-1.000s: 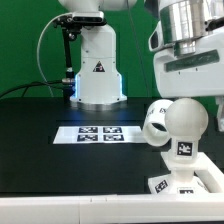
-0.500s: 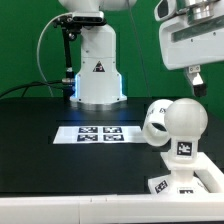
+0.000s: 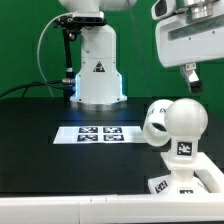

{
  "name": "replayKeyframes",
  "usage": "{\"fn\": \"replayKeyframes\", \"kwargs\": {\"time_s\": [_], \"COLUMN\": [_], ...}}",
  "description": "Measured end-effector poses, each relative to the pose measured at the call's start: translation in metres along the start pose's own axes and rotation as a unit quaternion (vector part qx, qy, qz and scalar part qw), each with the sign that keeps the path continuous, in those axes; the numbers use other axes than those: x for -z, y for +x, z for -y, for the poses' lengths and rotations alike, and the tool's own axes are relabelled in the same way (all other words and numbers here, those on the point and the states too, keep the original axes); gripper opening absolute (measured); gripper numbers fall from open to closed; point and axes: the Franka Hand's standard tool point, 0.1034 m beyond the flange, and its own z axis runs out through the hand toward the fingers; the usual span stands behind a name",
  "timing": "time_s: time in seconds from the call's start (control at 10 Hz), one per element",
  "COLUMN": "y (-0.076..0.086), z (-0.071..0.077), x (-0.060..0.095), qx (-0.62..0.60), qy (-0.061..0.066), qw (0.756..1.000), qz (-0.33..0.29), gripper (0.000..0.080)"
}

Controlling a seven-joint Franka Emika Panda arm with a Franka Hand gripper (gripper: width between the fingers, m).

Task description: Assemble lamp

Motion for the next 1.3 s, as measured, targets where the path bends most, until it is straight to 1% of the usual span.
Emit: {"fn": "replayKeyframes", "kwargs": {"time_s": [0.1,0.2,0.3,0.6,0.7,0.8,0.9,1.0,1.1,1.2,1.3], "y": [-0.012,-0.025,-0.035,-0.033,-0.034,-0.036,-0.033,-0.034,-0.034,-0.035,-0.033], "z": [-0.013,-0.021,-0.015,-0.016,-0.019,-0.037,-0.059,-0.078,-0.085,-0.088,-0.088], "x": [0.000,0.002,0.007,0.005,0.003,-0.007,-0.017,-0.029,-0.038,-0.038,-0.037], "qx": [0.039,0.066,0.078,0.200,0.239,0.293,0.341,0.375,0.385,0.389,0.385], "qy": [-0.009,-0.018,-0.021,-0.021,-0.022,-0.032,-0.045,-0.064,-0.063,-0.068,-0.073], "qw": [0.999,0.998,0.997,0.980,0.971,0.956,0.939,0.924,0.920,0.918,0.919], "qz": [0.005,0.008,0.002,0.005,0.006,0.014,0.027,0.036,0.025,0.032,0.041], "gripper": [0.0699,0.0699,0.0699,0.0699,0.0699,0.0699,0.0699,0.0699,0.0699,0.0699,0.0699]}}
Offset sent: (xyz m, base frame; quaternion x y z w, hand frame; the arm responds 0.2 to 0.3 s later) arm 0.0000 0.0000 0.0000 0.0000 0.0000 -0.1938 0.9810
